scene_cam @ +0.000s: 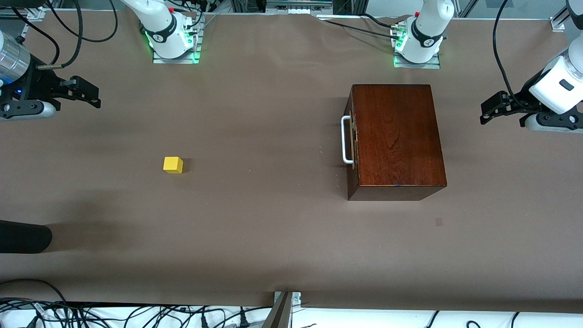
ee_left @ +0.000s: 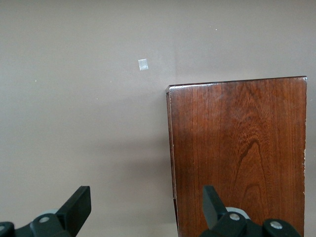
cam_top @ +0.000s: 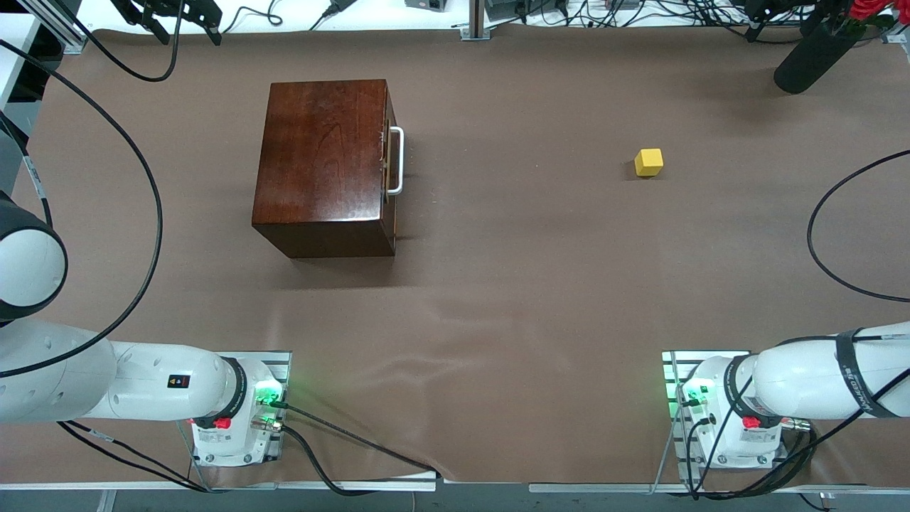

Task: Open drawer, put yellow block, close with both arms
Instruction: 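Reach the left gripper to the white drawer handle of the box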

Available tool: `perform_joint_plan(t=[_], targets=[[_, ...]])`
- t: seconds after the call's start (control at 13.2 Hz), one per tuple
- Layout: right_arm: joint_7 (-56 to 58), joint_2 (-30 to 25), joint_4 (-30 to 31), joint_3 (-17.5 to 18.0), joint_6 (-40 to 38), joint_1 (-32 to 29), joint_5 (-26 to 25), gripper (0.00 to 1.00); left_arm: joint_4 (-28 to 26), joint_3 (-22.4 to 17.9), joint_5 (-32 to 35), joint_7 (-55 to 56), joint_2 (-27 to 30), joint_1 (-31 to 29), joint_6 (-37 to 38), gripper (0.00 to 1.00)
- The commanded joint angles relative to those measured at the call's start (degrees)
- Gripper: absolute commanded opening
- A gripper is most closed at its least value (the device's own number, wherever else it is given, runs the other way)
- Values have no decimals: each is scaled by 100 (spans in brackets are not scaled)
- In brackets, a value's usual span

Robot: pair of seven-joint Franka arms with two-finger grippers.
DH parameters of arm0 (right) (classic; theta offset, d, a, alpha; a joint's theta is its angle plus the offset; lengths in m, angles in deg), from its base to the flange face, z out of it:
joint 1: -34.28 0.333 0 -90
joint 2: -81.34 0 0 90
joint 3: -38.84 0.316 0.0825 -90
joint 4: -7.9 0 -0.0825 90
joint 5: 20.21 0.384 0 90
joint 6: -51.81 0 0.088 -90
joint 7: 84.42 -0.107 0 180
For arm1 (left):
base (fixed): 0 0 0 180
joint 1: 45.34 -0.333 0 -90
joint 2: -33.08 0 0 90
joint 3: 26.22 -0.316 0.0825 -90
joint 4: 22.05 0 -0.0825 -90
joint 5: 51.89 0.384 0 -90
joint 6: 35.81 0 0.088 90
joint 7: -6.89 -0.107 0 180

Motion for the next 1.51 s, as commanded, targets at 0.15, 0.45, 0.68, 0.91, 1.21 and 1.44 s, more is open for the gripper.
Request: perform_joint_plan(t=[0.15, 0.45, 0.68, 0.91, 1.21, 1.44], targets=[[-2, 66, -165, -11, -97, -8, 14, 100, 237, 12, 111, -95, -109, -3, 122, 100], [-2, 66, -165, -11, -97, -8, 14, 100, 263, 3, 102, -95, -118, 6, 131, 100], [-2, 66, -165, -11, -79, -8, 14, 100, 263, 12, 102, -87, -118, 32, 201, 100], [-2, 66, -165, -20, -71, -17, 14, 100, 272, 55, 94, -95, -188, 111, 481, 100], [-2, 66, -165, -20, -53, -17, 14, 100, 246, 582, -29, -69, -521, 164, 886, 100], [-10, 75, -165, -20, -53, -17, 14, 100, 533, 943, -487, 412, -1152, 287, 598, 100]])
